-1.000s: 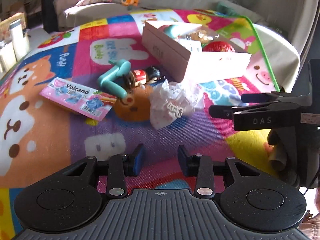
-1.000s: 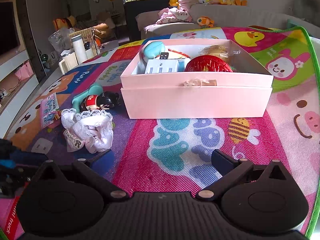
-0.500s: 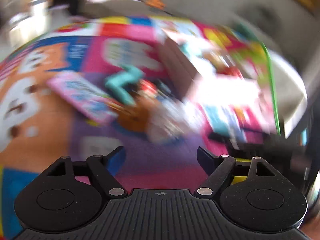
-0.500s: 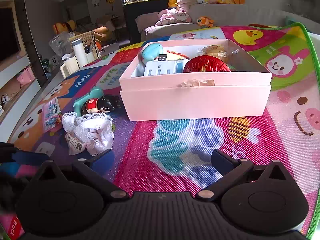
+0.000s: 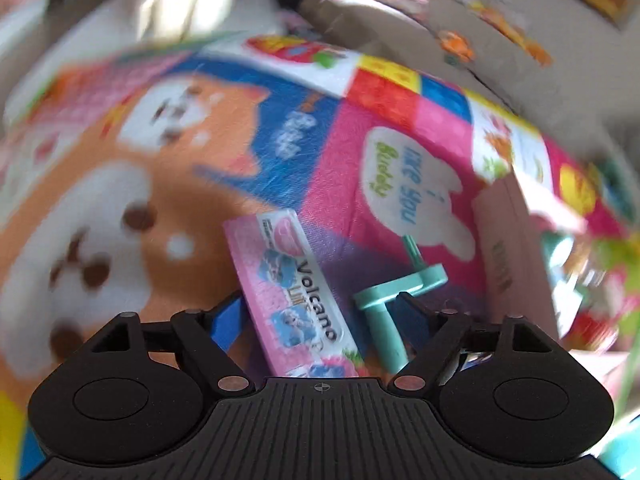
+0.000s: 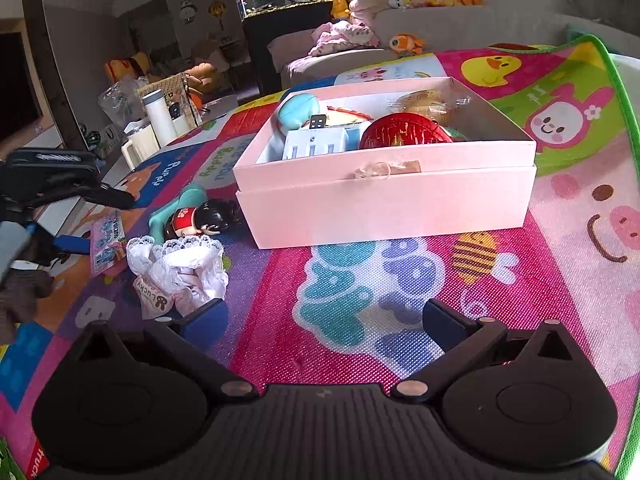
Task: Organize objects
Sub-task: 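Grasp the pink Volcano card pack on the mat with the left tool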
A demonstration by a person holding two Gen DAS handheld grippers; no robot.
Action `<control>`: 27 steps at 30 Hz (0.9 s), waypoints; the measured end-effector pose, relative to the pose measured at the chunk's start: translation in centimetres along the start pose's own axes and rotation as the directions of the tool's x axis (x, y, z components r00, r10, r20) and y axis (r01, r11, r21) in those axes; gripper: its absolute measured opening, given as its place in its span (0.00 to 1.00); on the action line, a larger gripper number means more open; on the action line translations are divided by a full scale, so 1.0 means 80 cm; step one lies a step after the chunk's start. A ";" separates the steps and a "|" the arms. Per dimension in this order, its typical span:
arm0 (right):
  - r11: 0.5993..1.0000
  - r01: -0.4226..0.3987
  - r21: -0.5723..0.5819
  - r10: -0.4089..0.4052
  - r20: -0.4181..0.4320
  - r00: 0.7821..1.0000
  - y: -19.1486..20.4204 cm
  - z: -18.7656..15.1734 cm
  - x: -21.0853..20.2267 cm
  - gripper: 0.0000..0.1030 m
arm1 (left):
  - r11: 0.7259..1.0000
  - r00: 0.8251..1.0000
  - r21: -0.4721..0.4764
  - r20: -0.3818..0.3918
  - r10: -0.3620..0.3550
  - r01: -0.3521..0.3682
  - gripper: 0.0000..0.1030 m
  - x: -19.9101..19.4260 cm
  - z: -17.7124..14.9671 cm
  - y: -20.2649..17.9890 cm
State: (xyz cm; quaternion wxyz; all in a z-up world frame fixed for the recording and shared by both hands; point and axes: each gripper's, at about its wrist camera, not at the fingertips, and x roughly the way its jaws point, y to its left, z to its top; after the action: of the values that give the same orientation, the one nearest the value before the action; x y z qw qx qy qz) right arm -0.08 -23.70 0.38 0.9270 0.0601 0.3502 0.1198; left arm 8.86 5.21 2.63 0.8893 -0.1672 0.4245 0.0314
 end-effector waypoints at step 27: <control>0.993 0.067 -0.100 -0.072 -0.045 0.996 0.020 -0.001 0.011 1.00 | 0.965 0.980 0.225 0.174 0.096 -0.135 0.56 0.035 0.019 0.013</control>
State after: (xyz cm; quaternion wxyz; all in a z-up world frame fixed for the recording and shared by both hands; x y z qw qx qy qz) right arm 0.20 -21.89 0.08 0.9238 -0.0006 0.3680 0.1061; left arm 11.60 6.42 1.11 0.9310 -0.0322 0.3608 0.0461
